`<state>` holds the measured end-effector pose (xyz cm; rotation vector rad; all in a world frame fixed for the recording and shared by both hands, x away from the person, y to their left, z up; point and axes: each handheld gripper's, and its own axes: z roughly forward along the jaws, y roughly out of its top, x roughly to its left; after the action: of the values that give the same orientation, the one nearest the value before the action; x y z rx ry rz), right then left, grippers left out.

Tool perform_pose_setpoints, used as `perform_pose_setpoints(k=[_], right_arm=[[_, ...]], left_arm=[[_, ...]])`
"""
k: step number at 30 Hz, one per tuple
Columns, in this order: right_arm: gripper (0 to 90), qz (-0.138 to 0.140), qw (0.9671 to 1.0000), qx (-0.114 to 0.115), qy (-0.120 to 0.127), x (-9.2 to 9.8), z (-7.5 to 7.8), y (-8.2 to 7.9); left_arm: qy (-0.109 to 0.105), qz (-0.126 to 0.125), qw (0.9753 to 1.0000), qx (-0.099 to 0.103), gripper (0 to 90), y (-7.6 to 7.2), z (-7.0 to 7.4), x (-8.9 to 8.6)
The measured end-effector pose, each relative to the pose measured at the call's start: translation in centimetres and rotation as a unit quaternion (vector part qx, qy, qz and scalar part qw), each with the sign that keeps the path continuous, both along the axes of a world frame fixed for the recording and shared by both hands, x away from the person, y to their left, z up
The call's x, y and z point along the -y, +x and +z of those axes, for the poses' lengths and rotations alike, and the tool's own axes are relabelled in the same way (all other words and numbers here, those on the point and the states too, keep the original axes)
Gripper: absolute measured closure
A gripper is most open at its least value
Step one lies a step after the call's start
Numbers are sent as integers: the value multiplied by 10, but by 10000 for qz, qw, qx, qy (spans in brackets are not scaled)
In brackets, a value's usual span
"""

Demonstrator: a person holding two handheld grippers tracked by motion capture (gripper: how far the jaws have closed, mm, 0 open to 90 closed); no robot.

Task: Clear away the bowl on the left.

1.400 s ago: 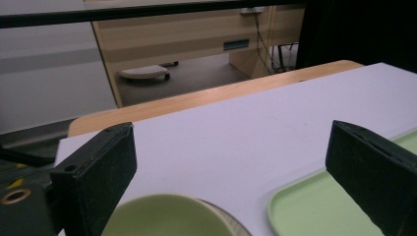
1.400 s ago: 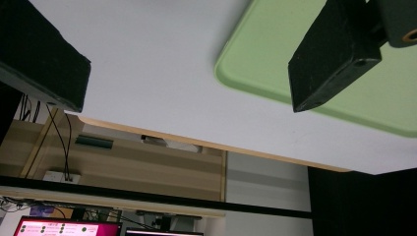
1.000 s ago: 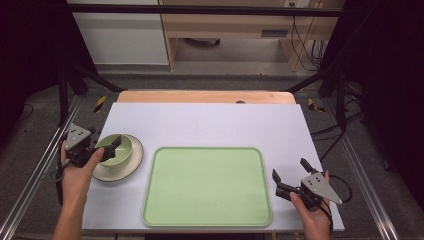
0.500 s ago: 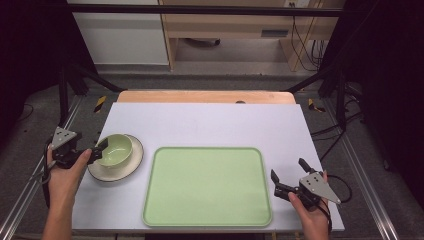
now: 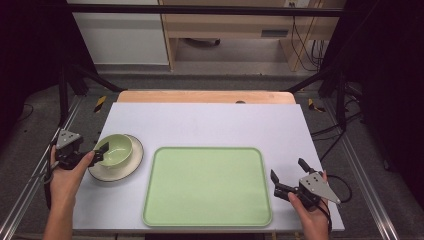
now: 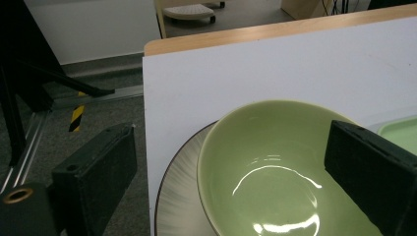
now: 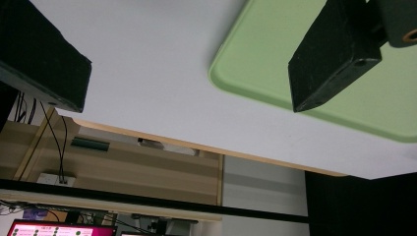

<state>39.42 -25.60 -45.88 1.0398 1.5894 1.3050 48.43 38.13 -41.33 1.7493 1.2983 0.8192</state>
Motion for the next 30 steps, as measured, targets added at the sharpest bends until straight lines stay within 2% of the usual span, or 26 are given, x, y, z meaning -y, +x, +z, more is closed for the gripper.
perform_pose_setpoints(k=[4, 5, 9, 10, 11, 12, 13, 15, 16, 18, 19, 20, 21, 22, 24, 25, 27, 30], right_arm=[[28, 15, 10000, -13, 18, 0, 0, 0], [28, 14, 10000, -24, 28, -1, 0, 0], [28, 30, 10000, -24, -11, -1, -1, 1], [28, 35, 10000, -24, -5, -2, -1, 1], [28, 43, 10000, -29, -11, -2, -1, 1], [28, 45, 10000, -22, -5, -2, -1, 1], [28, 51, 10000, -31, -4, -3, -1, 1], [28, 72, 10000, -40, -19, -3, -1, 1], [28, 80, 10000, -43, -25, -3, -1, 1], [28, 90, 9999, -42, -19, -3, -1, 1], [28, 97, 9999, -55, -24, -3, -1, 1], [28, 103, 9999, -63, -24, -4, -2, 2], [28, 118, 9999, -65, -17, -4, -2, 2], [28, 132, 9999, -60, -35, -5, -2, 3], [28, 146, 9998, -82, -52, -6, -2, 3], [28, 157, 9998, -80, -63, -6, -2, 3], [28, 168, 9998, -74, -80, -7, -2, 3], [28, 198, 9997, -69, -111, -8, -2, 2]], left_arm=[[-120, 43, 9998, -119, 71, 1, -1, -1], [-97, 52, 9998, -175, 94, 1, -1, -2], [-237, 61, 9985, -491, 224, 3, -6, -3], [-238, 192, 9980, -545, 265, 3, -7, -3], [-287, 341, 9970, -628, 292, 4, -10, -3], [-313, 359, 9962, -732, 346, 4, -11, -4], [-398, 383, 9952, -807, 364, 5, -13, -5], [-370, 390, 9940, -958, 406, 6, -17, -5], [-365, 420, 9934, -1002, 426, 6, -18, -6], [-506, 459, 9919, -1074, 457, 8, -20, -7], [-499, 431, 9914, -1129, 465, 10, -19, -8], [-185, 470, 9913, -1218, 474, 12, -17, -10], [-75, 513, 9905, -1275, 475, 13, -16, -10], [-135, 501, 9902, -1293, 479, 13, -16, -10], [-493, 346, 9897, -1301, 489, 14, -16, -11], [-582, 364, 9890, -1312, 489, 15, -18, -10], [-411, 390, 9888, -1380, 497, 16, -19, -8], [-445, 377, 9879, -1437, 524, 19, -22, -6]])
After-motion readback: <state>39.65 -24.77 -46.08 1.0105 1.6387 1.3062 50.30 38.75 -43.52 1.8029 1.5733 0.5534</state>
